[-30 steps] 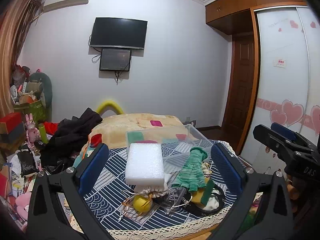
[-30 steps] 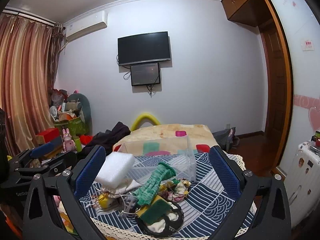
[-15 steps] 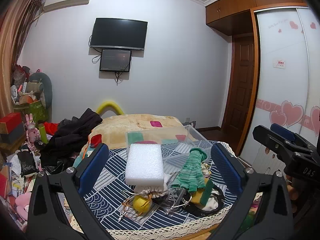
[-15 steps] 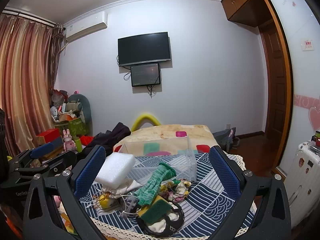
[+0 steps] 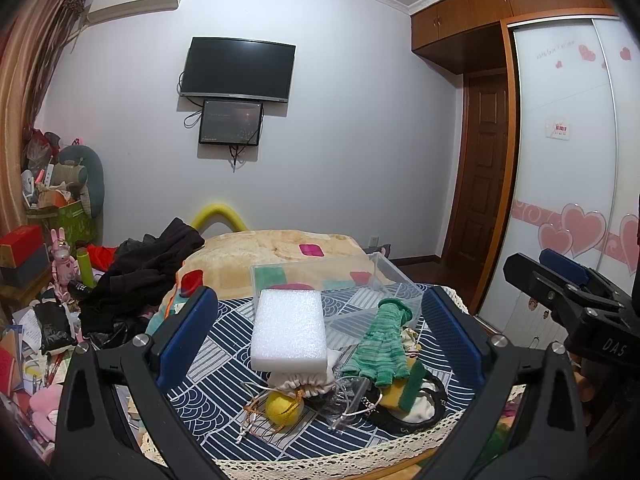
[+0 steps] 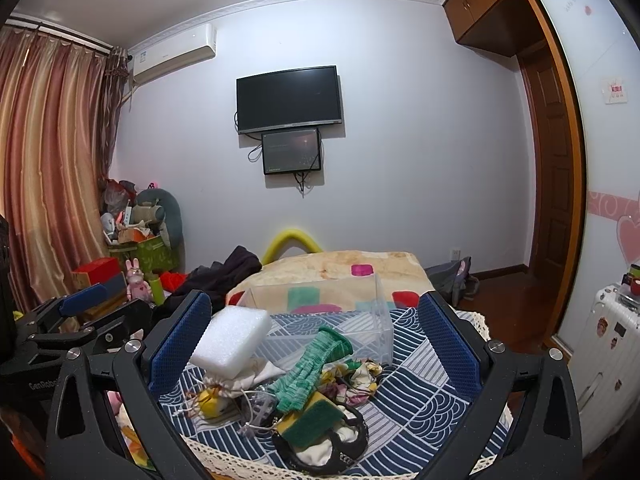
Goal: Organize soft objects
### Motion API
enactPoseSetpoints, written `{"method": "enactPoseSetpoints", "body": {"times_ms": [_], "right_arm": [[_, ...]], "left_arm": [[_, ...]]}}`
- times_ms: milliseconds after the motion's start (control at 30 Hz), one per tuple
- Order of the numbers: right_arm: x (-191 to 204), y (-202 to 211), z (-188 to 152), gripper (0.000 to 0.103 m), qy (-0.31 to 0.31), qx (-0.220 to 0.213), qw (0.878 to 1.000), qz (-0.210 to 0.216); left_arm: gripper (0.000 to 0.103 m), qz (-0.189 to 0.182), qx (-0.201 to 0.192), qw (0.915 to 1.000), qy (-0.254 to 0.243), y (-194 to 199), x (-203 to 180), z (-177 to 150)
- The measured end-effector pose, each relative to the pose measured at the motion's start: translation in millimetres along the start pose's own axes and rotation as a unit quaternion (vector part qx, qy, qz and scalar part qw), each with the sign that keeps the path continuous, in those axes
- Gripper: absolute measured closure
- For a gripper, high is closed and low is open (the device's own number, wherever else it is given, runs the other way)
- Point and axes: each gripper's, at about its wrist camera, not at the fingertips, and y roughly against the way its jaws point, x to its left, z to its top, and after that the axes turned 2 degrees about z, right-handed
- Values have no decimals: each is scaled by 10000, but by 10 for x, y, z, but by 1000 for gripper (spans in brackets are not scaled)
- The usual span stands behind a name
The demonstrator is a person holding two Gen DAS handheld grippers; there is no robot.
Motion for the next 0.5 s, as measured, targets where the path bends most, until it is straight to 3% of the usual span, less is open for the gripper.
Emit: {"method": "enactPoseSetpoints", "body": {"times_ms": [500], "right_arm": [[-14,-73,-25,0,-18,101,9999,-16]], "left_arm": [[0,52,-1,10000,-30,-35,-30,4]]}}
